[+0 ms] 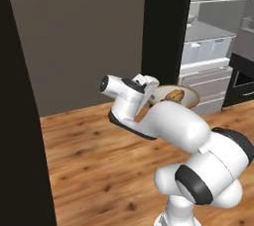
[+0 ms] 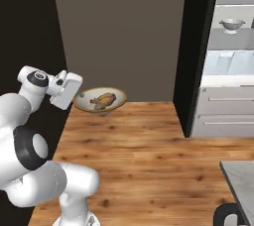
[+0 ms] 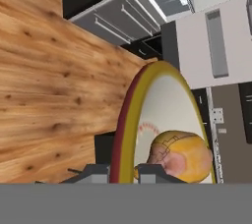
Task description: Pick the chicken drumstick and garlic from their plates and place them in the bowl. Then put the bowl in the fridge.
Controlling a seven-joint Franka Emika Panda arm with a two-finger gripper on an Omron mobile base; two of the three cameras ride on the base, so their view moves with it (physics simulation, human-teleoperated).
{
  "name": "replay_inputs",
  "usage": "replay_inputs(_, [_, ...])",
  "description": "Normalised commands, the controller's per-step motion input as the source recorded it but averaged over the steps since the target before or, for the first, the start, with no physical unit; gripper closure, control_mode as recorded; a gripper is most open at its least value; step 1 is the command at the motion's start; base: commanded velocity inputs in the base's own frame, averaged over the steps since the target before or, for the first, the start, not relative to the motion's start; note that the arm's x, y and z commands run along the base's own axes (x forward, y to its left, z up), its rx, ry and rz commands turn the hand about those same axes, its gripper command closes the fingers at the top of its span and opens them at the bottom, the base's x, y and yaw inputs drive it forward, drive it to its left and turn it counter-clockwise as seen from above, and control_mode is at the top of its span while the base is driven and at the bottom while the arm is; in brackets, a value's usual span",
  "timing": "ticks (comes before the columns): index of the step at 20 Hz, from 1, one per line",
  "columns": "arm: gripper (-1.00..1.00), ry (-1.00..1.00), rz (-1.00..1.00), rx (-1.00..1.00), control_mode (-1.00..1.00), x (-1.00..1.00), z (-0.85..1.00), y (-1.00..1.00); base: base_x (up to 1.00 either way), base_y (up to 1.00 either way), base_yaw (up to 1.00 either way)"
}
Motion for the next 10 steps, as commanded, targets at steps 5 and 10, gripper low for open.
replay_inputs(5, [1.00,0.00,0.00,0.00,1.00,0.00,0.00,0.00,0.53,0.03,-0.44])
replay_inputs(10, [1.00,0.00,0.00,0.00,1.00,0.00,0.00,0.00,0.49,0.05,-0.50])
